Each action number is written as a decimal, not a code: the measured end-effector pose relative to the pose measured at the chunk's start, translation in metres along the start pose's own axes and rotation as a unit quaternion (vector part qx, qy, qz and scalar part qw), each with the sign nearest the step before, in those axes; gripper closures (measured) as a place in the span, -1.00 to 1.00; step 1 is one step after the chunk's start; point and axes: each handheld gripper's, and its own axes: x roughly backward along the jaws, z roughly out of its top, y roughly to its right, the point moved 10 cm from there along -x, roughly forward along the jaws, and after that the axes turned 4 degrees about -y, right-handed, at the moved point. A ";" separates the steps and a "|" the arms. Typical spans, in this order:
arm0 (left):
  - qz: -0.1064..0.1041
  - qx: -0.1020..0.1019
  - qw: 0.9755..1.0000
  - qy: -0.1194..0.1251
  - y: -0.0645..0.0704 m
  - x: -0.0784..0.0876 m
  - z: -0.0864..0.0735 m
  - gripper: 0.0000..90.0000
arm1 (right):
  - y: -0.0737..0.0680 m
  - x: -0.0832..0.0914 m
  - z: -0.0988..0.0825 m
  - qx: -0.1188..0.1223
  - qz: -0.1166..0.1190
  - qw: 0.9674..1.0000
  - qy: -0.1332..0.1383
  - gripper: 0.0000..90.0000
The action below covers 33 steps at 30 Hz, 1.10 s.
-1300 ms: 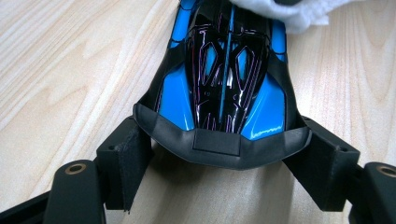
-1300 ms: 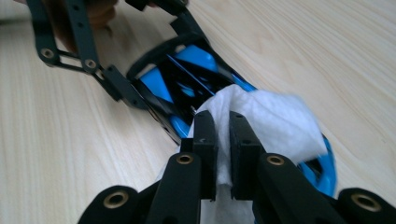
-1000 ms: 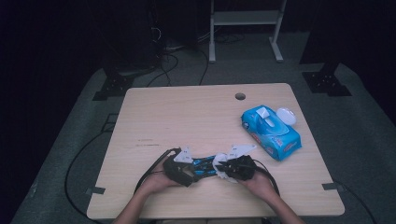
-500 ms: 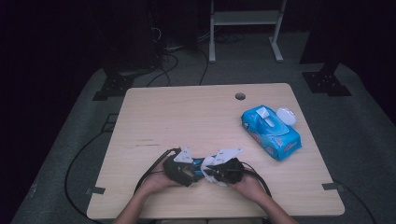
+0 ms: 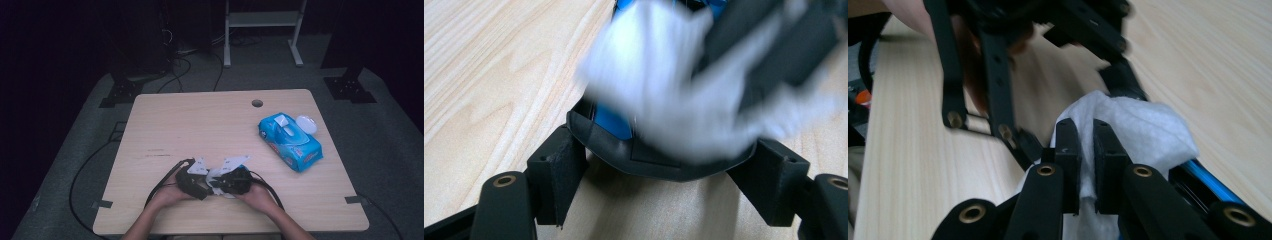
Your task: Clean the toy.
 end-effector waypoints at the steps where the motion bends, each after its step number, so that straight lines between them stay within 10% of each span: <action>1: -0.001 0.000 1.000 0.000 0.000 0.001 -0.001 -0.44 | -0.001 -0.002 0.002 0.003 -0.001 1.000 -0.001 0.84; 25: -0.003 0.003 1.000 0.002 0.000 0.000 0.000 -0.43 | 0.008 -0.020 0.027 -0.020 -0.001 1.000 -0.005 0.85; 33: -0.003 0.003 1.000 0.002 0.000 0.000 0.000 -0.43 | 0.046 -0.009 0.016 -0.068 -0.048 0.996 -0.012 0.85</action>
